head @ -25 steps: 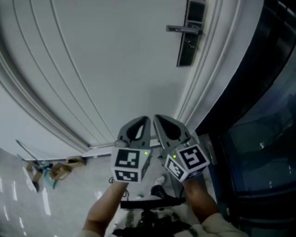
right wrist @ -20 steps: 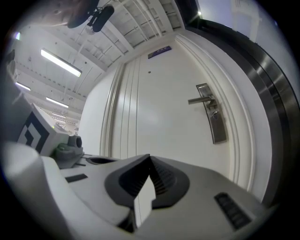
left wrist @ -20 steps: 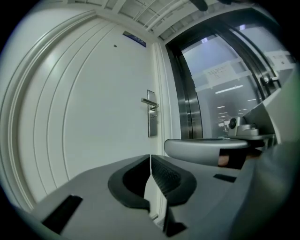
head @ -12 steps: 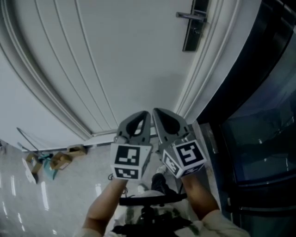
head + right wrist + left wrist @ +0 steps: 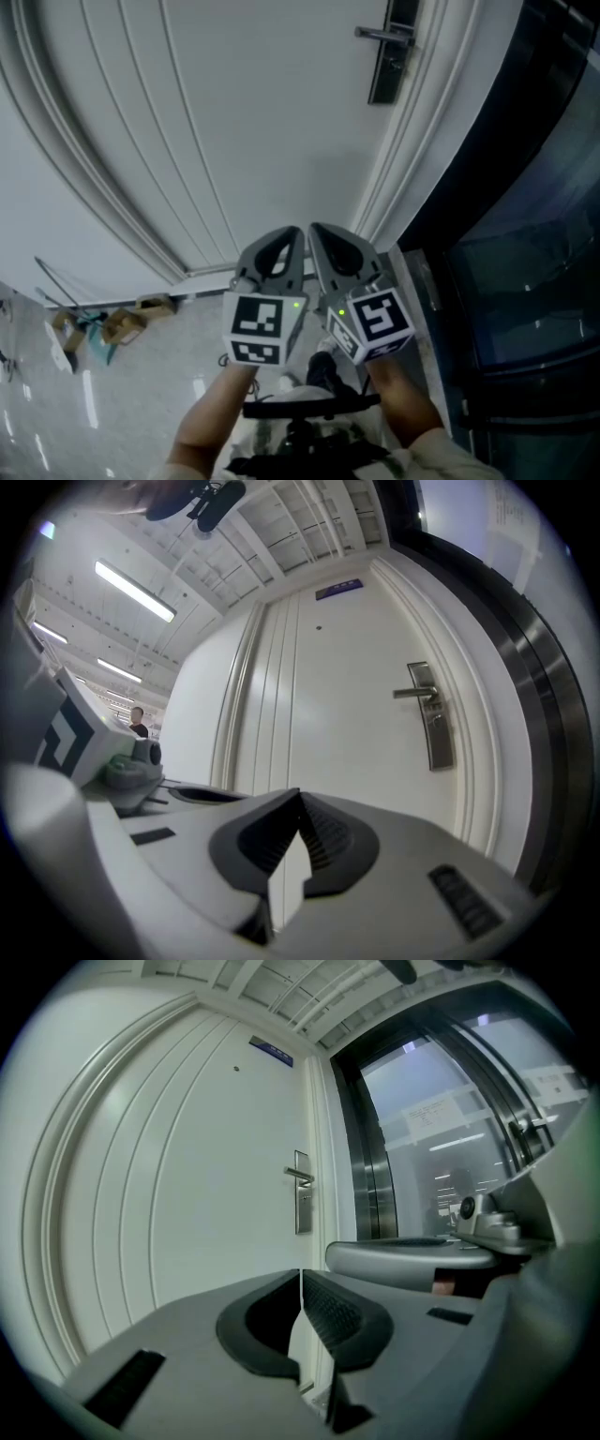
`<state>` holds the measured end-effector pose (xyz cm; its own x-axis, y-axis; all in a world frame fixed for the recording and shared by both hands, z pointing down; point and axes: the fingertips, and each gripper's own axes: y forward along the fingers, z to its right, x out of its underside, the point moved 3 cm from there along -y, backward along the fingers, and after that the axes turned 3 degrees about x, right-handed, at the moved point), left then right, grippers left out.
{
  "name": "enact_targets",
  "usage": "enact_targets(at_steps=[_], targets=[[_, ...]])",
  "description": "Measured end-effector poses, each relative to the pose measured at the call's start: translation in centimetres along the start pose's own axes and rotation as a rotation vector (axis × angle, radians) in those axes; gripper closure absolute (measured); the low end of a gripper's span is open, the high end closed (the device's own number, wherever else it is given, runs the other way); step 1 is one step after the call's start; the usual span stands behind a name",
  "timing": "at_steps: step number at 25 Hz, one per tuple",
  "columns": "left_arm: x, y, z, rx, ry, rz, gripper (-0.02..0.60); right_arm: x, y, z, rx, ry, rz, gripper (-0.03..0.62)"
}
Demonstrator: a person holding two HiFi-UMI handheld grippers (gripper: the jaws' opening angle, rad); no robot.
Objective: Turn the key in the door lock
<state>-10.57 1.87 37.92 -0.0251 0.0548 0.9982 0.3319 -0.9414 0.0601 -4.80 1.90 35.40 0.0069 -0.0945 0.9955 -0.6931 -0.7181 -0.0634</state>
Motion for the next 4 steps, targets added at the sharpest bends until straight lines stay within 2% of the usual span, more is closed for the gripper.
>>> enact_targets(at_steps=[4], targets=[[-0.18,0.5,0.04,0.001,0.003,-0.002,0.563,-0.13,0.19,0.56,0.009,-0.009,0.0,0.587]])
